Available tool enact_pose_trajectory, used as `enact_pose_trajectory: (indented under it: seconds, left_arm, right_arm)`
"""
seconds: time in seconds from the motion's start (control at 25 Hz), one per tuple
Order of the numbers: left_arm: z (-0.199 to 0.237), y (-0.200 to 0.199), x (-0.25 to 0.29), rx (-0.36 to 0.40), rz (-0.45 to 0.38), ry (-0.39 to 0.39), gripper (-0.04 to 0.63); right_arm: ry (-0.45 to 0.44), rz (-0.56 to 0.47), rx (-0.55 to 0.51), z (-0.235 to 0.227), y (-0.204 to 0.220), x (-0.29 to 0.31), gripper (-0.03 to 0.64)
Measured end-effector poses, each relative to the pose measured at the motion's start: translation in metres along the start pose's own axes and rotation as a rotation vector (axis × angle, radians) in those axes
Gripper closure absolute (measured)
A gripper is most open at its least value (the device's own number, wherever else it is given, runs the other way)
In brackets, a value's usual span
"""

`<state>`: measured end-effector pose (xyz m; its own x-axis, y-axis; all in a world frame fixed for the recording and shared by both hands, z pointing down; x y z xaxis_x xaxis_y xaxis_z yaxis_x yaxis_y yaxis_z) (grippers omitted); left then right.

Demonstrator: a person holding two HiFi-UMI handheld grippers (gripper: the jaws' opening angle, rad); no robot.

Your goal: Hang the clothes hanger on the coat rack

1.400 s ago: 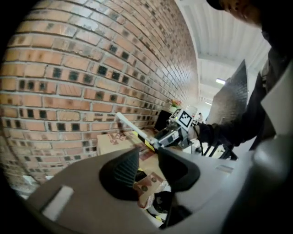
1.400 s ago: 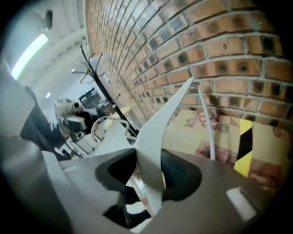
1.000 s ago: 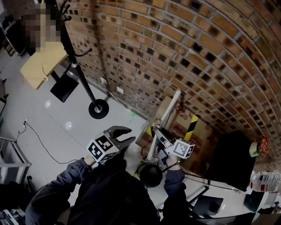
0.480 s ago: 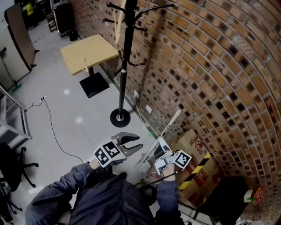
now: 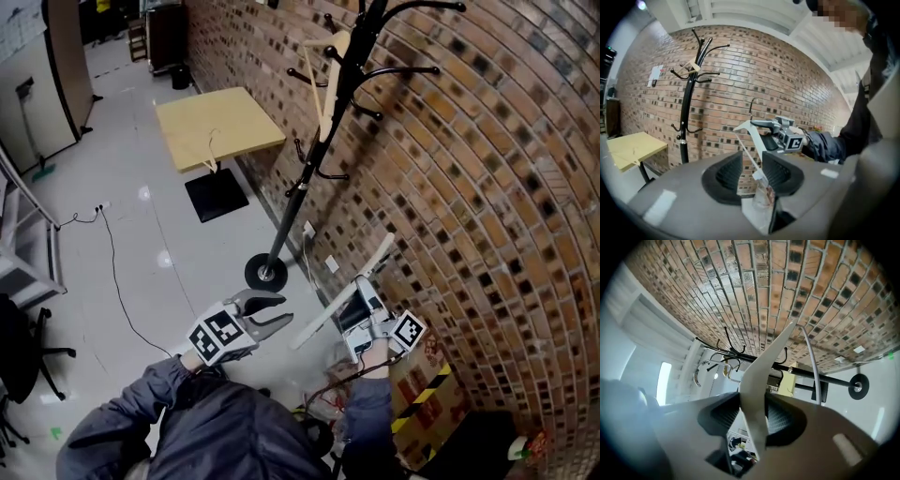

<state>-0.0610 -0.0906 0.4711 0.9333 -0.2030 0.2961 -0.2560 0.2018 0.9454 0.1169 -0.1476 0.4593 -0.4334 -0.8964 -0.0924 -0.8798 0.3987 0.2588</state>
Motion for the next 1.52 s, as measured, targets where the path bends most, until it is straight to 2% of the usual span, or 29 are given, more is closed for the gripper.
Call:
enact_pose_trajectory:
  seconds: [0.2, 0.48, 0.72, 0.84, 1.08, 1.52]
  left_arm:
    - [0.047, -0.025, -0.027, 0.039, -0.057, 0.019, 0.457]
    - [0.105, -0.038, -0.058, 0.063, -0.105, 0.065, 0.46]
    - [0.136, -0.016, -0.079, 0.03, -0.122, 0.067, 0.482]
    - [0.141, -0.02, -0.077, 0.013, -0.125, 0.07, 0.482]
    - [0.153, -0.039, -0.073, 0.043, -0.153, 0.05, 0.482]
    - [0.162, -0.031, -0.064, -0.002, -0.137, 0.02, 0.482]
  right_arm:
    - [-0.05, -0.059, 0.096, 0.032, -0.028, 0.072, 0.445]
    - [0.009, -0.103, 0.043, 0.058, -0.068, 0.154, 0.445]
    - [0.041, -0.142, 0.011, 0.057, -0.102, 0.198, 0.445]
    - [0.07, -0.165, 0.019, 0.062, -0.123, 0.209, 0.445]
    - [0.109, -0.168, 0.008, 0.066, -0.151, 0.241, 0.445]
    - [0.134, -0.078, -0.012, 0.044, -0.144, 0.283, 0.445]
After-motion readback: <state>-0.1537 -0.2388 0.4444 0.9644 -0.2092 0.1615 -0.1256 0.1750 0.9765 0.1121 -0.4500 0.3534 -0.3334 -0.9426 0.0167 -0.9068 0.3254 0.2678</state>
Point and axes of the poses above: the fingertips, and each gripper's own axes: x forward along the fingers, z to its left, y out of its underside, the point moved 1 cm from there along -x, backward along the fingers, and after that the axes turned 1 degree about x, right-handed, at the moved point
